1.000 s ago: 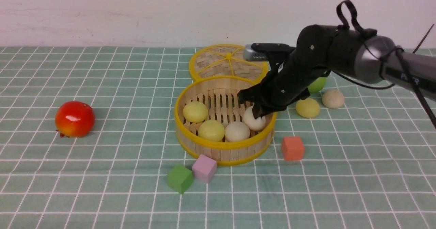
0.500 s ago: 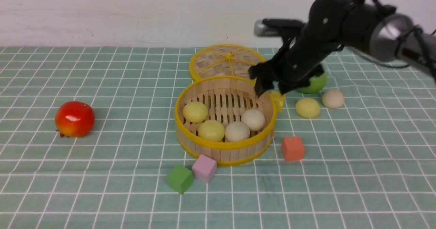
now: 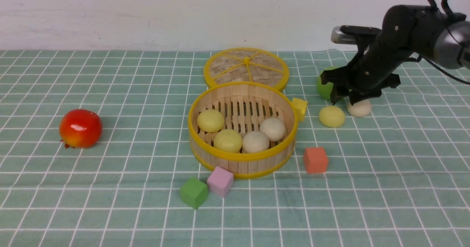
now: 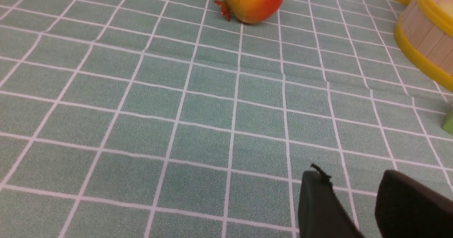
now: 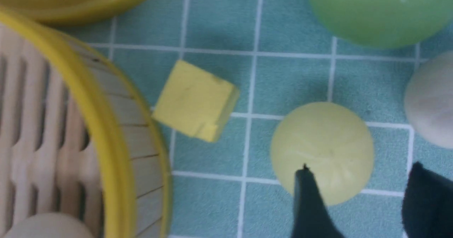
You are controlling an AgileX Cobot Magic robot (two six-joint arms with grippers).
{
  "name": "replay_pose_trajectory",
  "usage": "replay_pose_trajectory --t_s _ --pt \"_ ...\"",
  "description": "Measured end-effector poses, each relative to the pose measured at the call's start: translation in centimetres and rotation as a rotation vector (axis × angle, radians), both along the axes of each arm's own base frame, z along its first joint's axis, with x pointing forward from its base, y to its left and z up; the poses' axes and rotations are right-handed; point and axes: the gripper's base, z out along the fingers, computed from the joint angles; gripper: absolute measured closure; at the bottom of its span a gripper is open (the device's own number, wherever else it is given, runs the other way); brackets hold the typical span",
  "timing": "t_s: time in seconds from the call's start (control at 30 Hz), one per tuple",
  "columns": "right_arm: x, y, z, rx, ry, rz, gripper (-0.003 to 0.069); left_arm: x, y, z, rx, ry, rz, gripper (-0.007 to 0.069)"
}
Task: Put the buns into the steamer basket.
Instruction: Use the right arm to grab a steamed stuffed bun
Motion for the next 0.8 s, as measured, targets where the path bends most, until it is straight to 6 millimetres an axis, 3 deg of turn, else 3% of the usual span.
replay_pose_trajectory --t_s 0.13,0.43,0.63,0.8 --pt "0.5 -0.2 -1.1 0.022 0.0 -0.018 0.0405 0.0 0.0 0.0 0.0 0.0 0.0 0.0386" --pt "1.1 0.0 -1.5 0.051 -0.045 -0.027 0.0408 0.0 0.0 0.0 0.001 0.0 0.0 0.0386" --pt "1.5 0.1 -3.7 0.044 -0.007 -0.022 0.0414 0.0 0.0 0.0 0.001 0.0 0.0 0.0386" --pt "1.6 0.1 -4.3 0.03 -0.006 0.001 0.0483 0.0 0.0 0.0 0.001 0.0 0.0 0.0386"
